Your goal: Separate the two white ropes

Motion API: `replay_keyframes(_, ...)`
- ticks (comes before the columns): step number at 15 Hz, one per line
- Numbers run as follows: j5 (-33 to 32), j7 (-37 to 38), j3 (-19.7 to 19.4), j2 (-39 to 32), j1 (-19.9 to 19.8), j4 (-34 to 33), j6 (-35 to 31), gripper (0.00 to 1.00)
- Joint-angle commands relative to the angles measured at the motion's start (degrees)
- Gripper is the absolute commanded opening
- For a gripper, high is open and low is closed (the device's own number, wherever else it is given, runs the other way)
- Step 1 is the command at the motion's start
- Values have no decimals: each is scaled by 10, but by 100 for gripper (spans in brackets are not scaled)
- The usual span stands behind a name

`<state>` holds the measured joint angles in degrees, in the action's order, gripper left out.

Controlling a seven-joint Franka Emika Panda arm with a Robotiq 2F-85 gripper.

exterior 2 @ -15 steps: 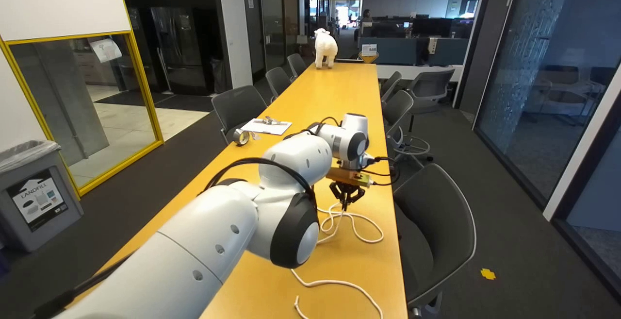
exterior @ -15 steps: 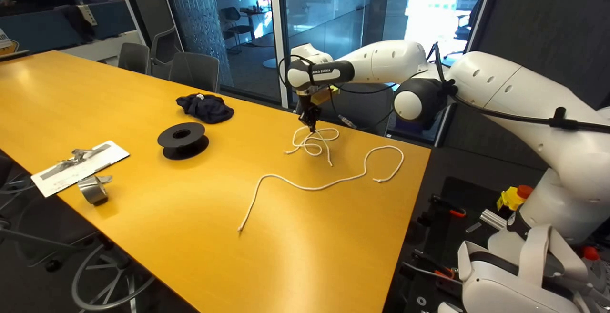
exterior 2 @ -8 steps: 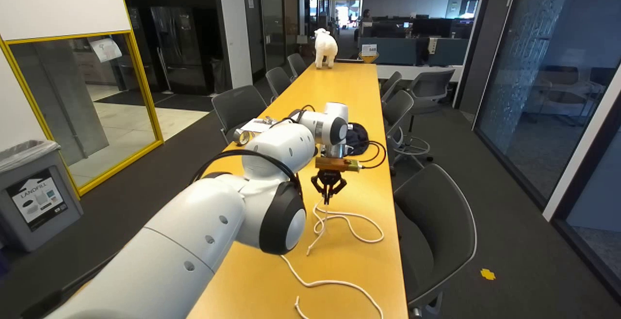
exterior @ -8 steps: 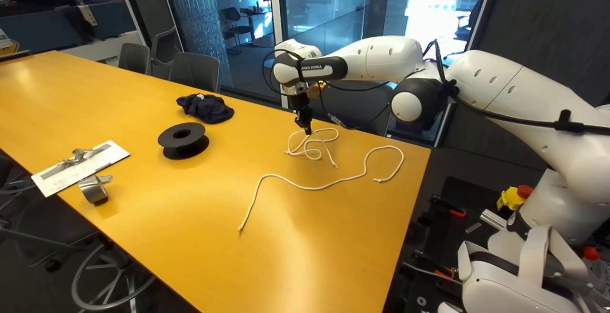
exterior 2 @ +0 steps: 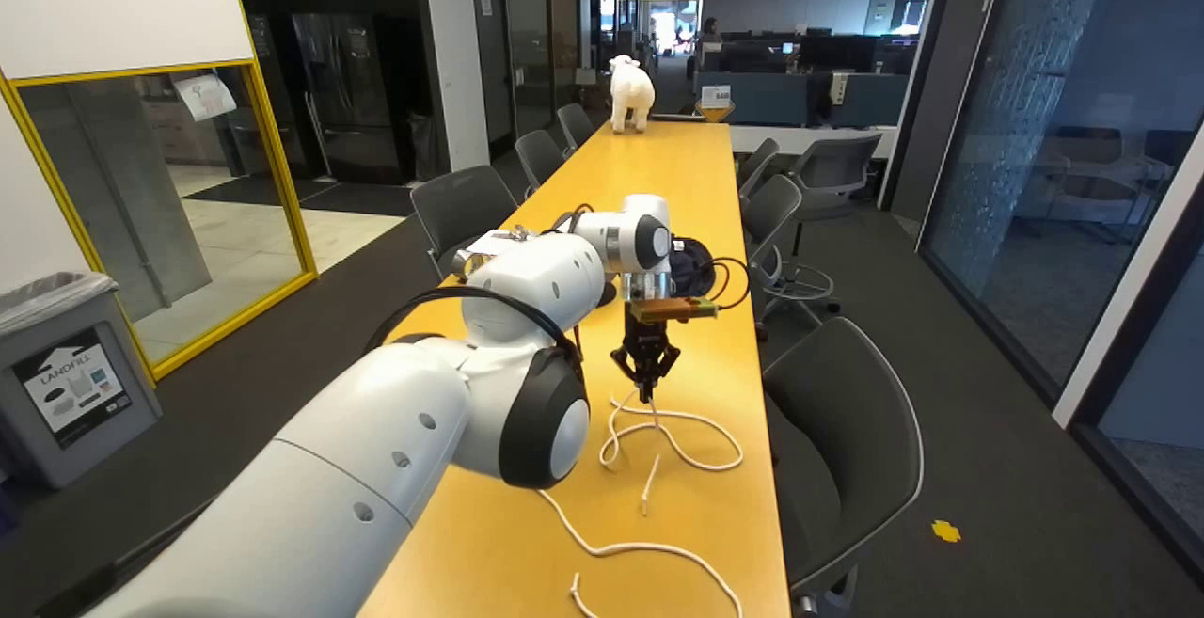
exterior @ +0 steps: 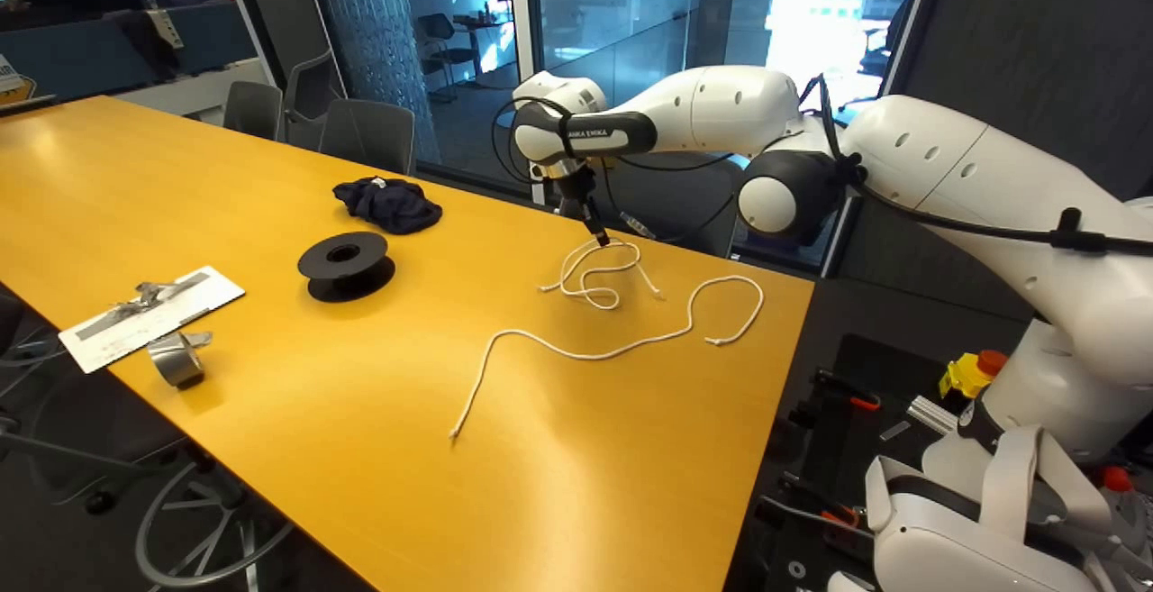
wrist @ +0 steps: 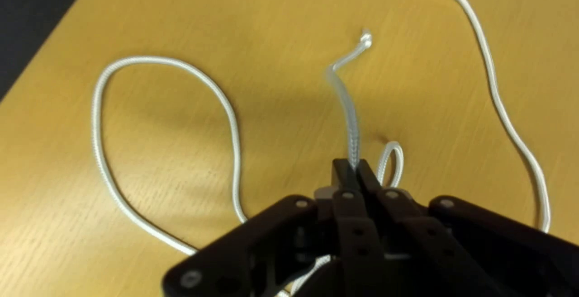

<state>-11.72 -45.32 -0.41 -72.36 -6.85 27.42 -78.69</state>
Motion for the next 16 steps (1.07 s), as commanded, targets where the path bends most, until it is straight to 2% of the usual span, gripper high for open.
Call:
replay_keyframes(1, -57, -61, -54, -17, 30, -59, 31, 3)
replay_keyframes(2, -72, -59, -68, 10, 36, -10, -2, 3)
replay_keyframes(3, -88, -58, -81, 12, 43, -4, -19, 3)
replay_keyframes(7, -145, -51, -127, 0, 68, -20, -70, 3)
replay_keyframes(10, -175, -27, -154, 13, 92, -9, -94, 3)
replay_keyframes(14, -220, 37, -202, 11, 121, 0, -66, 2)
replay_keyframes(16, -232, 71, -209, 0, 122, -16, -29, 2)
